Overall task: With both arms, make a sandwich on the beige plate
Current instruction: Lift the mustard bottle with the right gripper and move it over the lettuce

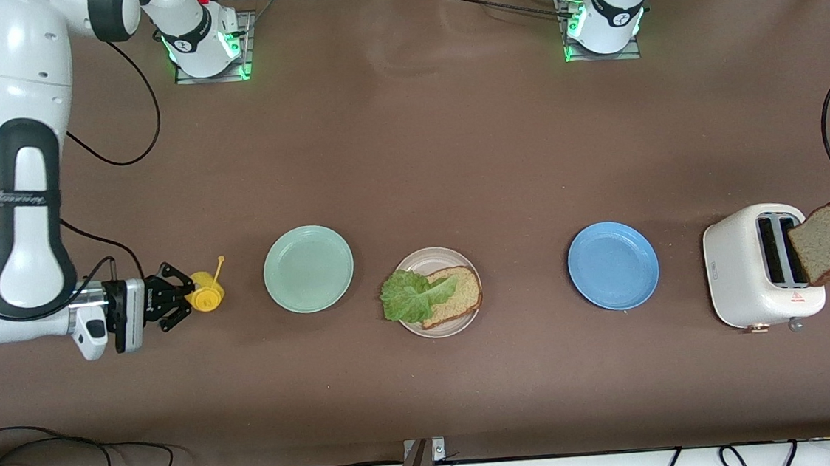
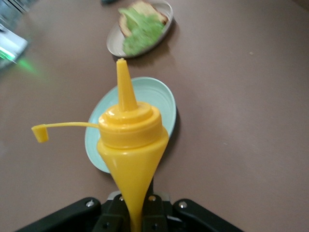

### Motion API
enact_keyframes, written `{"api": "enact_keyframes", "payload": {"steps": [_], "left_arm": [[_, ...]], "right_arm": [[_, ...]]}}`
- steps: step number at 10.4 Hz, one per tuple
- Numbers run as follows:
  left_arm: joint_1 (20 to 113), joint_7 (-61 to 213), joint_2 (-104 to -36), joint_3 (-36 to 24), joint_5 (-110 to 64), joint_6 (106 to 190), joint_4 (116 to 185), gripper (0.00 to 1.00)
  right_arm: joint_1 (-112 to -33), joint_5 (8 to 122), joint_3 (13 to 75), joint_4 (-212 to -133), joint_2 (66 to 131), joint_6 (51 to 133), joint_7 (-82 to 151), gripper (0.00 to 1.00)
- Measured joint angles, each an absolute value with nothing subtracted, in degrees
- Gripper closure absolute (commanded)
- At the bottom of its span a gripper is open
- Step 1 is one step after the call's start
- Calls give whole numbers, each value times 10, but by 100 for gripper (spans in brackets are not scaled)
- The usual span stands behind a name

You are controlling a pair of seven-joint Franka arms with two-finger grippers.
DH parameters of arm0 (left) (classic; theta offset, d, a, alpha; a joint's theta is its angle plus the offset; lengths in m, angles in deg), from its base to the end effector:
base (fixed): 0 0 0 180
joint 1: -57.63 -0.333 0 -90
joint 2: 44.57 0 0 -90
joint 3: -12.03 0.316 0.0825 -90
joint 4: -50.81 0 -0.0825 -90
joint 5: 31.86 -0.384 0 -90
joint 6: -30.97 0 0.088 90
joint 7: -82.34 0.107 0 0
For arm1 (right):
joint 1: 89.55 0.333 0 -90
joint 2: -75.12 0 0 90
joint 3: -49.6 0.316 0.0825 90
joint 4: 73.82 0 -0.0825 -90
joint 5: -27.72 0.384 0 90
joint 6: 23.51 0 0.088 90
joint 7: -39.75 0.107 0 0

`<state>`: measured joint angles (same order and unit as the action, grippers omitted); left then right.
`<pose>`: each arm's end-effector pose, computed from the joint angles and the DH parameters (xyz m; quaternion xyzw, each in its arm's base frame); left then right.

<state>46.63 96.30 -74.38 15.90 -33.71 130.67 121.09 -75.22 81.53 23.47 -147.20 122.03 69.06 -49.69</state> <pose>0.6866 0.1739 0.4733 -0.9995 -0.0008 0.0109 0.0310 0.7154 0.0174 0.2800 -0.7836 -0.5231 -0.0956 0.3211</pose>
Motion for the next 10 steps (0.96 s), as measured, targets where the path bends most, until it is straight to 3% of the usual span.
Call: {"api": "enact_keyframes", "payload": {"steps": [3,6,10], "left_arm": [[466,962,-744,159,-288,1296,1193,100],[464,942,-744,165,-179,1294,1193,100],[464,917,-749,165,-89,1289,1196,100]], "right_arm": [[-683,683,235,-1405,1219,753,-339,100],[-547,486,238,-1398,1223,854,-182,100],[-456,284,240,-1398,1231,911,-104,100]]}}
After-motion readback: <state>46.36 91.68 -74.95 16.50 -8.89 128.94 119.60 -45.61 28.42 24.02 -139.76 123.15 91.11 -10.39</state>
